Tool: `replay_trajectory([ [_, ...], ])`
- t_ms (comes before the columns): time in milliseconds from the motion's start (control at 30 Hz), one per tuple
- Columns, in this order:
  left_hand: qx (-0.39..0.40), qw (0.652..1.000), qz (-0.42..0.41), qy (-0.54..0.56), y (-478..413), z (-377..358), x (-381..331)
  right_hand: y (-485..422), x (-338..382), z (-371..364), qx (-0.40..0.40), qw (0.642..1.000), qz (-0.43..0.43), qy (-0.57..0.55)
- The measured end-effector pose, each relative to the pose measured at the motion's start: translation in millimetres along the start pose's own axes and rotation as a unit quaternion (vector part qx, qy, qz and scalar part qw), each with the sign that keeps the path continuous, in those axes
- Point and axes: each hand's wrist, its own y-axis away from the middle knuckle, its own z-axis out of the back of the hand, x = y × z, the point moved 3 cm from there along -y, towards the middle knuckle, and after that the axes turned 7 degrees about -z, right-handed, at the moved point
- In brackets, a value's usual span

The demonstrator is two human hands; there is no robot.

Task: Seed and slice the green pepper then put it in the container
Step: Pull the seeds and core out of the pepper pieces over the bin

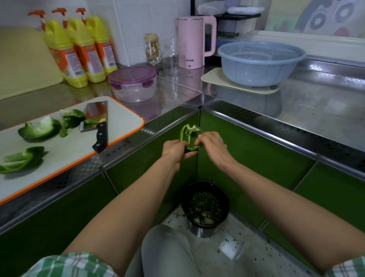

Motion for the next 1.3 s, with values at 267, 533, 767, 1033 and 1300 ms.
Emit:
replay_trajectory([
  [267,0.013,1.0,-0.011,-0.018,0,2,-1,1,1,1,0.023,1.0,0.003,0.021],
  [533,0.021,0.999,-0.037,-0.022,1,1,-4,3,2,2,0.019,0.999,0.017,0.031],
  [767,-0.009,0.996,-0.082,-0.037,-2,0,-7,7,3,4,0.012,0.996,0.056,0.069],
  [1033,-0.026,0.994,-0.102,-0.034,-7,-9,-1,5,-2,8,-0.042,0.986,0.089,0.135],
  [1300,-0.025,0.993,-0.102,-0.046,-14,-12,5,3,-8,12,-0.046,0.988,0.092,0.119],
])
